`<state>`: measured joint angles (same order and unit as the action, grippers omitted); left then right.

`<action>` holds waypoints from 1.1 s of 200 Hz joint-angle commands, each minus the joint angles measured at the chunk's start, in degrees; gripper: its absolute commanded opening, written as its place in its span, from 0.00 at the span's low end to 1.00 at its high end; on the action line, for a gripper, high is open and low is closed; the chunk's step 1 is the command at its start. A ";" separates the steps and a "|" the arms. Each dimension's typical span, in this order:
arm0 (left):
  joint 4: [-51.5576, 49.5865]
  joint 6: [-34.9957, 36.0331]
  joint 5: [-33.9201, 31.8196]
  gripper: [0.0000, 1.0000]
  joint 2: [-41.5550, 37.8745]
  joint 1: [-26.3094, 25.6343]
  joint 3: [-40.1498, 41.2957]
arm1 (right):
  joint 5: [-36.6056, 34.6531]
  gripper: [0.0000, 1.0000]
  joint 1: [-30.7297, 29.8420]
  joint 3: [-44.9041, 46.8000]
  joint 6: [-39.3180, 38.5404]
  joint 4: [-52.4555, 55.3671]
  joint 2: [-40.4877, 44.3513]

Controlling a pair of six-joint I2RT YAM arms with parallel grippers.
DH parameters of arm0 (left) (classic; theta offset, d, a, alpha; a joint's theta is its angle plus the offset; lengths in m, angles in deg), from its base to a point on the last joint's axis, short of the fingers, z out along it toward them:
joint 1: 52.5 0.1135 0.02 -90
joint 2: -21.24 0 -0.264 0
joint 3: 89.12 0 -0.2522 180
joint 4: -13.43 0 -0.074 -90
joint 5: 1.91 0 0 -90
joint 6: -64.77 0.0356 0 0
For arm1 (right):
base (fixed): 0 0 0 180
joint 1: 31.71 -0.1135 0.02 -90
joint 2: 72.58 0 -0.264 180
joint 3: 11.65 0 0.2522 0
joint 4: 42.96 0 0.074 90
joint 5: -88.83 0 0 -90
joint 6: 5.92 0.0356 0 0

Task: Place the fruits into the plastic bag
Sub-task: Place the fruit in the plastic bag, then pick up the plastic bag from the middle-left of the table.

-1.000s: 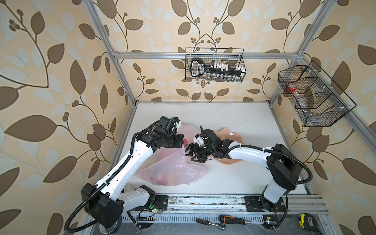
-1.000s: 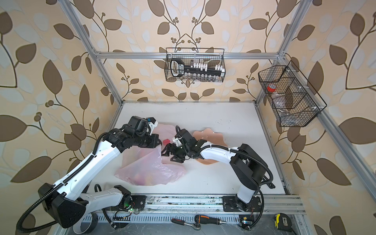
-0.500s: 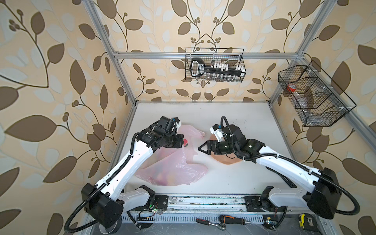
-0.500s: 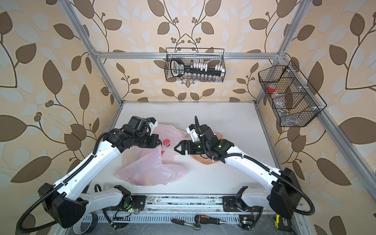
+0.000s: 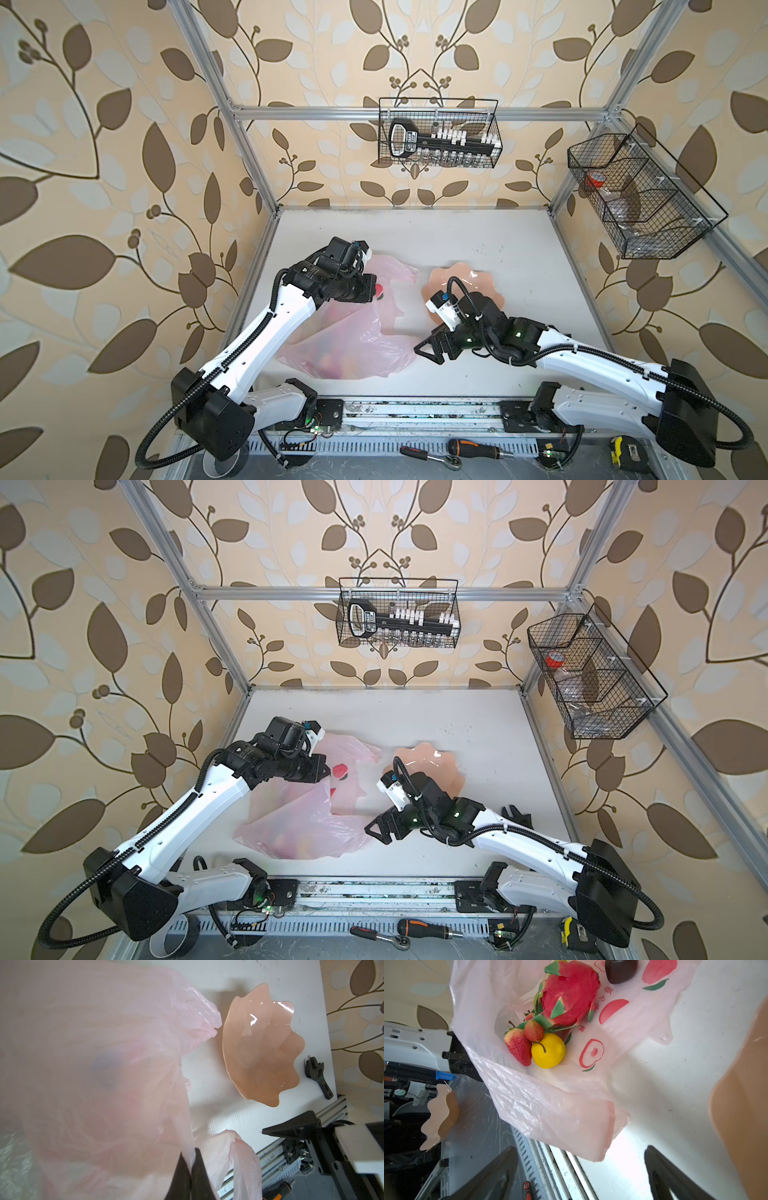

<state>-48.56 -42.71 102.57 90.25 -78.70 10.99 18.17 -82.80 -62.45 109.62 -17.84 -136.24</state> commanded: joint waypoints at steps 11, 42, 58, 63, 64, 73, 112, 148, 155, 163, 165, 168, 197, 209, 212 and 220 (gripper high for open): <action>0.15 1.25 0.28 0.00 0.16 0.02 -2.25 | -1.31 0.95 -1.10 2.92 -4.38 -4.25 1.17; 0.24 1.01 0.44 0.00 0.07 0.02 -1.99 | -1.79 0.95 -1.73 3.89 -7.34 -4.76 -0.10; 0.24 0.86 0.31 0.00 -0.02 0.04 -1.86 | -2.32 0.94 -2.15 4.07 -8.42 -5.33 -1.33; 0.24 0.86 0.35 0.00 -0.02 0.09 -1.86 | -2.29 0.94 -2.36 4.12 -8.68 -5.69 -1.78; 0.24 0.91 0.36 0.00 -0.02 0.05 -1.88 | -2.24 0.94 -2.40 4.10 -8.72 -5.75 -1.89; 0.24 0.83 0.34 0.00 -0.02 0.06 -1.90 | -2.15 0.94 -2.69 3.92 -9.18 -6.37 -2.77; 0.15 0.62 0.45 0.00 -0.02 0.07 -1.98 | -6.75 0.90 -5.41 3.77 -12.18 -9.36 -5.53; -0.16 0.82 0.33 0.00 -0.11 0.03 -1.91 | -12.69 0.74 -5.85 4.25 -12.09 -11.49 -5.67; -0.20 0.86 0.38 0.00 -0.02 0.03 -1.99 | -13.77 0.69 -6.04 4.24 -12.10 -11.65 -5.47; -0.28 0.87 0.37 0.00 0.20 0.09 -1.98 | -14.18 0.58 -6.08 4.37 -12.03 -11.73 -5.43; -0.37 0.89 0.37 0.00 0.30 0.07 -2.01 | -14.22 0.55 -6.09 4.35 -11.99 -11.76 -5.42; -0.38 0.87 0.51 0.00 0.44 0.09 -2.09 | -14.23 0.51 -6.05 4.34 -11.80 -11.90 -5.42; -1.03 0.18 0.88 0.04 1.80 0.03 -3.33 | -13.85 0.10 -6.72 2.95 -11.24 -11.43 -6.48; -1.21 -0.29 0.46 0.14 1.91 0.05 -4.40 | -15.51 0.00 -7.93 2.18 -11.13 -10.71 -6.25; -1.25 -0.36 0.29 0.19 1.91 0.08 -4.71 | -15.87 0.00 -8.19 2.08 -11.08 -10.59 -6.17; -1.60 -0.62 -0.29 0.32 2.00 0.09 -5.71 | -16.69 0.00 -8.96 2.06 -11.06 -10.45 -5.79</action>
<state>-49.04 -43.34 102.64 92.35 -78.70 9.35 4.57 -89.79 -59.08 99.32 -28.75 -142.09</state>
